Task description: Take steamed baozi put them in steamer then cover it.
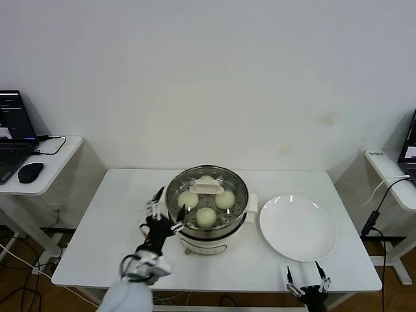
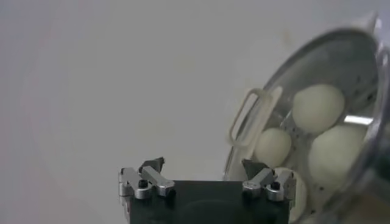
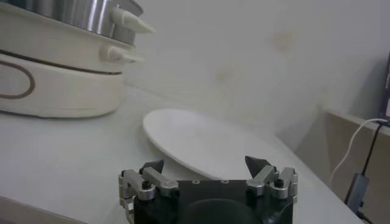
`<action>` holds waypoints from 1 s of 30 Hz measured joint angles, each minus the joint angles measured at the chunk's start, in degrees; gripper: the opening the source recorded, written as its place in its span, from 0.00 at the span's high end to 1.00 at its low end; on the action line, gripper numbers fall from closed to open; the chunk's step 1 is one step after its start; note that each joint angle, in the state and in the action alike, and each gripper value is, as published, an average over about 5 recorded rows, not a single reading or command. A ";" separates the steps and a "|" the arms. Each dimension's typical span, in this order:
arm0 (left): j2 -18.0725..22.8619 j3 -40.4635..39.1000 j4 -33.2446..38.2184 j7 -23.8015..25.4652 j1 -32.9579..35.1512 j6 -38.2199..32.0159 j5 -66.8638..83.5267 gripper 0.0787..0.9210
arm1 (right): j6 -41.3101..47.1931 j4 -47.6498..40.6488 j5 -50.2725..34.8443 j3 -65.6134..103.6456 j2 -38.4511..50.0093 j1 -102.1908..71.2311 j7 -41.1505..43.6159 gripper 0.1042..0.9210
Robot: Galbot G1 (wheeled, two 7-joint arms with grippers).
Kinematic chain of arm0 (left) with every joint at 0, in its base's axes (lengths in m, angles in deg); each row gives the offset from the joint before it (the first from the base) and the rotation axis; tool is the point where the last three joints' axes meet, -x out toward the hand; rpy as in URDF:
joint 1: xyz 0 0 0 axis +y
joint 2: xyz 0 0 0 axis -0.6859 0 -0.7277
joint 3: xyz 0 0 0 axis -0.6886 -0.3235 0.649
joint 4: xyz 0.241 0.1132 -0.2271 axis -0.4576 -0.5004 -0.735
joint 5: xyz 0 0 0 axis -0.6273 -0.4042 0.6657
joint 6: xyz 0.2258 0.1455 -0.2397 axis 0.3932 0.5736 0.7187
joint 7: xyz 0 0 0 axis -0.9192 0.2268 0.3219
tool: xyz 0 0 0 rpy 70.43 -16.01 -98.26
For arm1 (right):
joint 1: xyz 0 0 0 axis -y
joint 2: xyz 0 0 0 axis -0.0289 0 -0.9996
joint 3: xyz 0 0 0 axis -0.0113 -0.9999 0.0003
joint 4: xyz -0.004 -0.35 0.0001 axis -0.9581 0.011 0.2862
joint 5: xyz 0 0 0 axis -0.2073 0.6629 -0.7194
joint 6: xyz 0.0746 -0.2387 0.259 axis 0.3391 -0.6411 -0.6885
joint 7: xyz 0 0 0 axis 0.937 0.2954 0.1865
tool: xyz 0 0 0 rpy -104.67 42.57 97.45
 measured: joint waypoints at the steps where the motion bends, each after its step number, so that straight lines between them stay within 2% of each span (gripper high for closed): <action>1: 0.18 1.57 0.36 -0.95 1.68 -1.82 2.62 0.12 | 0.05 0.17 -0.34 -0.14 0.17 -0.11 0.10 0.12; 9: 2.38 12.06 2.93 -6.94 12.72 -11.66 20.05 0.12 | 0.90 2.24 -3.69 -1.33 2.09 -1.40 1.13 0.12; 15: 4.84 16.10 3.65 -9.05 18.81 -15.88 28.22 0.12 | 1.42 4.30 -6.07 -2.37 3.83 -2.65 1.96 0.12; 23: 7.22 19.46 1.65 -9.27 25.02 -19.48 34.74 0.12 | 2.84 6.99 -9.05 -3.83 5.64 -4.33 3.04 0.12; 30: 9.07 21.04 0.52 -6.78 28.48 -21.80 37.04 0.12 | 4.44 9.30 -11.17 -4.84 6.69 -5.50 3.77 0.12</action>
